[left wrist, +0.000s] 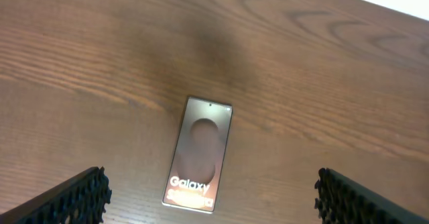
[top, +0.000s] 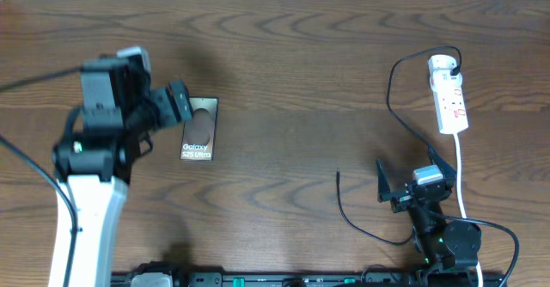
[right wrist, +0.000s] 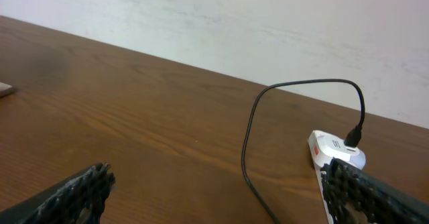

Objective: Plug charger to phone and switch on socket
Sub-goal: 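Move the left gripper forward over the silver phone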

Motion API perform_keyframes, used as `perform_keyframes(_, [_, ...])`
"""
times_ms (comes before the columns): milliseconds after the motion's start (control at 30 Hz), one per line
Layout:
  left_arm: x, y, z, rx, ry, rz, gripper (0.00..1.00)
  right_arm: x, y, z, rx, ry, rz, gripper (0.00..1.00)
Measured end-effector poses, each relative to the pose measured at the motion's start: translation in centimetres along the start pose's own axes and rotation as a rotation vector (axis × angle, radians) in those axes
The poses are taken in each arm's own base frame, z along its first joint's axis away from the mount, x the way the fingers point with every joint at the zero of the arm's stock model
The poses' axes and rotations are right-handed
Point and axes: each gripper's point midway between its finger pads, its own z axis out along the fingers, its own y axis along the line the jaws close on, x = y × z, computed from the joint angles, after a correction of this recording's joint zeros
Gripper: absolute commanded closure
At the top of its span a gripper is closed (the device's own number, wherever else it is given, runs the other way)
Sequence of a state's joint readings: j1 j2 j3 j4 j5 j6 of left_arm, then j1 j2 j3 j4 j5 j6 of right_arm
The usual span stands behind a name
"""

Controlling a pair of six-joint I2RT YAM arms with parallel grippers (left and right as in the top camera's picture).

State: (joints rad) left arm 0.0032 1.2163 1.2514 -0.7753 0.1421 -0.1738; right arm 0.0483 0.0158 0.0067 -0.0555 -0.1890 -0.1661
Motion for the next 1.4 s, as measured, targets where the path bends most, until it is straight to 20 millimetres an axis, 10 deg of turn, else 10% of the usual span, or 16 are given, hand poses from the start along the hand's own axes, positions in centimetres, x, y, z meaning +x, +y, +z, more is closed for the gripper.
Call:
perform_keyframes(433, [-3.3, -1.1, -1.0, -0.019, 0.148, 0.093, 0.02, 0.0, 0.0, 0.0, 0.000, 0.000, 0.000, 0.01])
perform_keyframes(867, [-0.7, -0.4, 7.1, -0.017, 0.394, 0.092, 0.02, 0.0, 0.0, 0.0, 0.000, 0.001, 0.000, 0.01])
perform_keyframes(1400, [0.8, -1.1, 8.6, 0.065, 0.425, 0.170, 0.02, 0.0, 0.0, 0.0, 0.000, 0.001, 0.000, 0.01])
